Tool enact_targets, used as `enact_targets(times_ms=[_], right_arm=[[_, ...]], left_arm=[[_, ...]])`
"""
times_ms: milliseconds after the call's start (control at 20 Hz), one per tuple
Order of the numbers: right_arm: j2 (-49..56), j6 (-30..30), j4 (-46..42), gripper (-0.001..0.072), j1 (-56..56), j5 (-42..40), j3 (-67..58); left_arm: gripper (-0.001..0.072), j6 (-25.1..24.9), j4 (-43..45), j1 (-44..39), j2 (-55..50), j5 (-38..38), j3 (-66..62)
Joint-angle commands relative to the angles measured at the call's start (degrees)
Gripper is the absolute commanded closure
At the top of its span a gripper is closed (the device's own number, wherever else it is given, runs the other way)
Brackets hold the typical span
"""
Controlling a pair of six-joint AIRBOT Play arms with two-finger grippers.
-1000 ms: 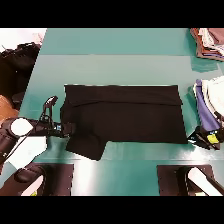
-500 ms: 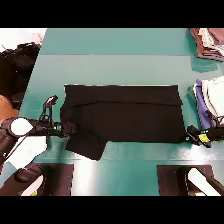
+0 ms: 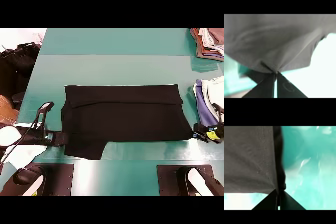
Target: Fold the shirts.
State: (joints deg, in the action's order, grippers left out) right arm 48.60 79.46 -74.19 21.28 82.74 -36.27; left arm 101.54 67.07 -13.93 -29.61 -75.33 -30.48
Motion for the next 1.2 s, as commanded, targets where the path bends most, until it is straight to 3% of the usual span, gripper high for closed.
enact_targets(times_ms=[0, 100, 300, 500, 800, 1000, 1050, 1100, 1150], right_arm=[[-8.17, 0.55, -2.62, 0.0699, -0.09, 8.98, -1.62], [-12.39, 2.14, -4.42, 0.0699, -0.11, 11.1, -1.66], [-11.41, 2.97, -0.79, 0.07, -0.17, 9.6, -6.19], [0.68, 2.95, 2.21, 0.0699, -4.15, 3.54, -14.75], [24.5, 3.02, 2.73, 0.0698, -14.27, -4.22, -29.14], [35.19, 3.02, 3.13, 0.0696, -15.56, -4.98, -37.79], [37.11, 2.93, 4.83, 0.0685, -15.32, -4.74, -39.6], [38.77, 2.03, 7.26, 0.0508, -14.69, -4.72, -41.35], [39.91, 1.07, 9.97, 0.0344, -13.88, -4.7, -42.69]], left_arm=[[0.0683, 4.42, 0.7, -0.02, 7.21, -12.5, -0.15], [0.0683, 5.62, 0.94, -0.02, 9.29, -14.32, -1.66], [0.0683, 2.71, 4.94, -0.02, 4.2, -4.61, -8.57], [0.0682, -2.64, 8.9, 0.0, -10.36, 8.0, -11.76], [0.0681, -2.99, 9.64, 5.53, -29.73, 26.8, -17.66], [0.068, -3.19, 9.09, 6.47, -36.57, 32.59, -20.98], [0.0628, -3.17, 8.79, 6.47, -37.62, 33.05, -21.64], [0.0339, -2.95, 8.76, 6.47, -38.49, 33.33, -22.38], [0.0155, -2.97, 8.76, 6.47, -38.91, 33.18, -23.17]])
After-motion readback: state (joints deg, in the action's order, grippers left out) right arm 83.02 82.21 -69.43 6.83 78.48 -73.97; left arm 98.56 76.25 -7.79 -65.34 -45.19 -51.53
